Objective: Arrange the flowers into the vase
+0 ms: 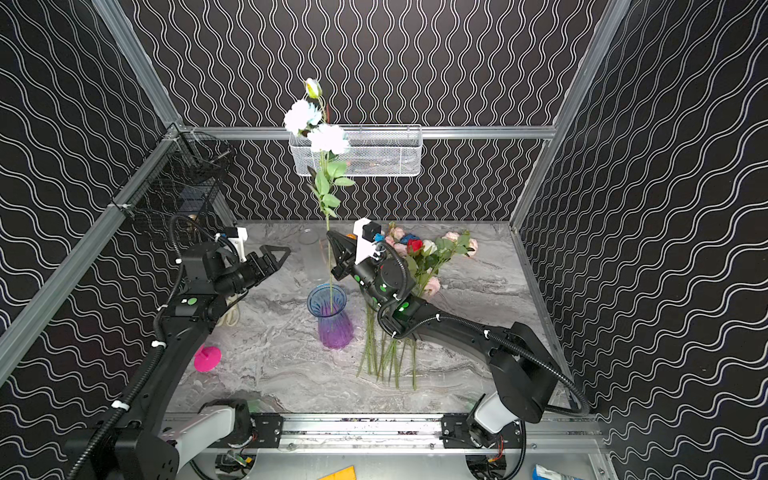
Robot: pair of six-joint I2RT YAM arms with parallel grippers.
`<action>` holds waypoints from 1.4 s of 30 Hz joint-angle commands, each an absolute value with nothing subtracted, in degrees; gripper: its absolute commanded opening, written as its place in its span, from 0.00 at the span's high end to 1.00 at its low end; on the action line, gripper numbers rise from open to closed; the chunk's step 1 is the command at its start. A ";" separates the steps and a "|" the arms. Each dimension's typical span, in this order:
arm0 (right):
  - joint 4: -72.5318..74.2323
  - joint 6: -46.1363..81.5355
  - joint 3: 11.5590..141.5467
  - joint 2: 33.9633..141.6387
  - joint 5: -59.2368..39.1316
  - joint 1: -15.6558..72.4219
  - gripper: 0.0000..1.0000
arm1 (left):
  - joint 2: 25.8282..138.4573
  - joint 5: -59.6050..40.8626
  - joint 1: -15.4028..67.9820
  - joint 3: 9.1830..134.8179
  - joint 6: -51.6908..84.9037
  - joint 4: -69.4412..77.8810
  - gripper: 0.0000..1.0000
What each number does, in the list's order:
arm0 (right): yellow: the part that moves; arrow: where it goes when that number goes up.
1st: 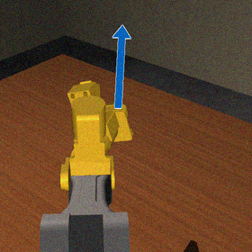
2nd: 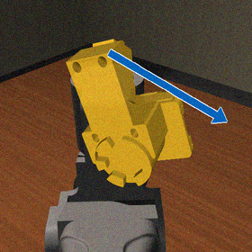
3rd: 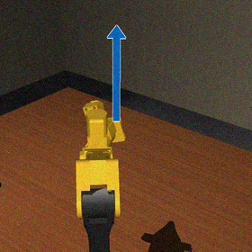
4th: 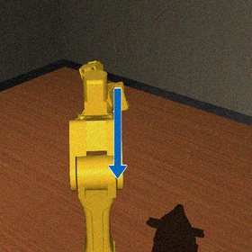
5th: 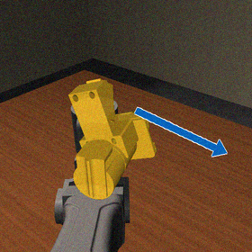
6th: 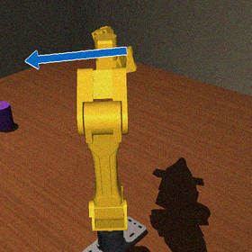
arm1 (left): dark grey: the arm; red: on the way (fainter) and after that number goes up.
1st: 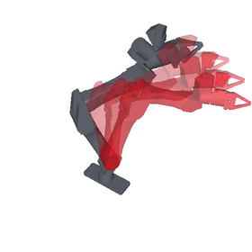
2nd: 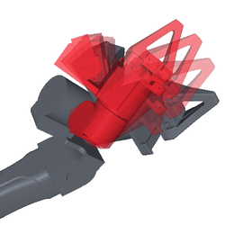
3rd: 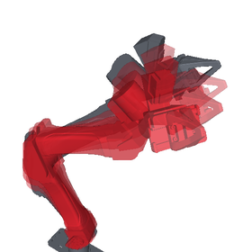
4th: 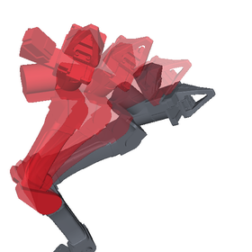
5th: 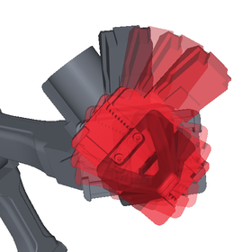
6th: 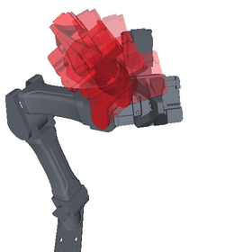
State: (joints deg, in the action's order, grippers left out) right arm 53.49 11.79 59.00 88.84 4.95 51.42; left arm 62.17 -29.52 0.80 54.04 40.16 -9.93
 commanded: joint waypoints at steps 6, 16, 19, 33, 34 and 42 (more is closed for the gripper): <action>57.35 13.67 52.66 87.85 7.32 52.90 0.93 | 62.44 -30.99 0.71 53.96 40.50 -7.60 0.09; 55.08 15.20 48.21 84.02 8.35 53.46 0.77 | 63.63 -32.59 0.62 53.19 41.97 -5.79 0.09; 54.62 15.11 47.45 82.67 8.01 53.53 0.73 | 63.63 -32.40 0.64 53.69 41.40 -6.72 0.09; 40.57 13.99 45.46 74.35 14.13 53.25 0.55 | 62.20 -33.08 0.69 52.95 42.48 -5.42 0.09; 38.24 14.61 44.98 73.38 15.61 52.59 0.53 | 62.01 -32.54 0.62 53.00 42.54 -5.91 0.09; 8.07 27.45 50.29 76.84 -1.54 34.17 0.84 | 62.58 -24.94 0.55 54.40 41.86 -15.25 0.11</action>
State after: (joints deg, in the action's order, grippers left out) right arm 22.04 23.27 48.29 74.89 6.31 36.53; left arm 62.26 -28.32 0.73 53.80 42.00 -11.40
